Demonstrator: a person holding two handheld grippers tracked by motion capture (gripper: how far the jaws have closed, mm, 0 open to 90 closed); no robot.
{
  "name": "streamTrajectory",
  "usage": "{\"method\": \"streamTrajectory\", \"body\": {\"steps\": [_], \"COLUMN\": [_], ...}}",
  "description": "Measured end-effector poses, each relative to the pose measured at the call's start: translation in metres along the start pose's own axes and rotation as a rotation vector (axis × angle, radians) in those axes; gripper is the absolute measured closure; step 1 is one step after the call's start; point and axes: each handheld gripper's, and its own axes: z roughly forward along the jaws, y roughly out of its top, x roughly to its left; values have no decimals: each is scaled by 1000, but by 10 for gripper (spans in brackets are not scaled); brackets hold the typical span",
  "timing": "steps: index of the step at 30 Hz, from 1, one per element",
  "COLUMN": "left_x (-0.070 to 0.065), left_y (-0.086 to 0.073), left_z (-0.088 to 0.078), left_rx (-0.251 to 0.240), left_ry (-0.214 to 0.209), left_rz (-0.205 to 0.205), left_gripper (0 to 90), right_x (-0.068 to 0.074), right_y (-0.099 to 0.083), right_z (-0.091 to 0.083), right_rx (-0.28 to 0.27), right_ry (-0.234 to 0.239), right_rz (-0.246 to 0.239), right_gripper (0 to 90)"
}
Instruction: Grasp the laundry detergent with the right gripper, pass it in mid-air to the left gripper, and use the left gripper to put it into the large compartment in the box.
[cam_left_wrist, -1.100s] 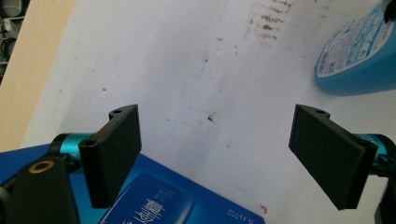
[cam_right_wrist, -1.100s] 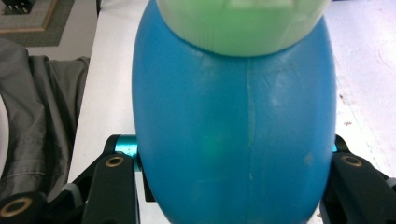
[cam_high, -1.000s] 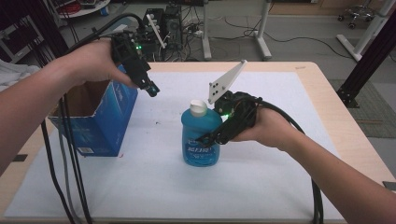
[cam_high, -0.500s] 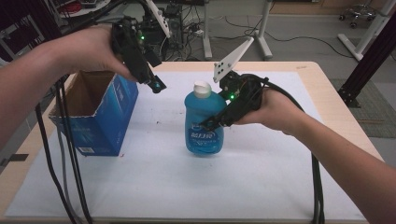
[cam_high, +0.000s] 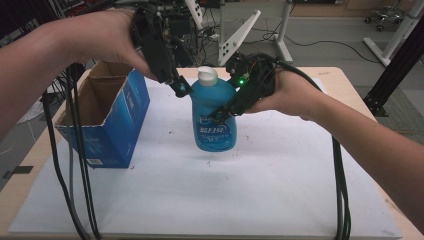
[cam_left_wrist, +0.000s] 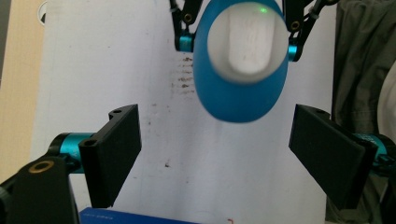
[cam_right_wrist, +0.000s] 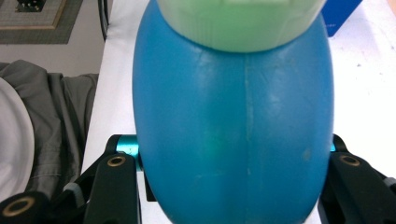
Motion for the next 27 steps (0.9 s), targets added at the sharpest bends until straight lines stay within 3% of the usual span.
{"method": "streamTrajectory", "body": {"steps": [10, 27], "left_x": [-3, -1], "left_y": [11, 16], "left_z": [7, 20], "left_rx": [-7, 14], "left_ry": [-12, -32], "left_rz": [10, 6], "left_gripper": [172, 193], "right_x": [1, 0], "right_y": [18, 18], "right_z": [-4, -6], "right_rx": [19, 20], "right_ry": [13, 22], "right_rz": [-8, -4], "right_gripper": [452, 452]}}
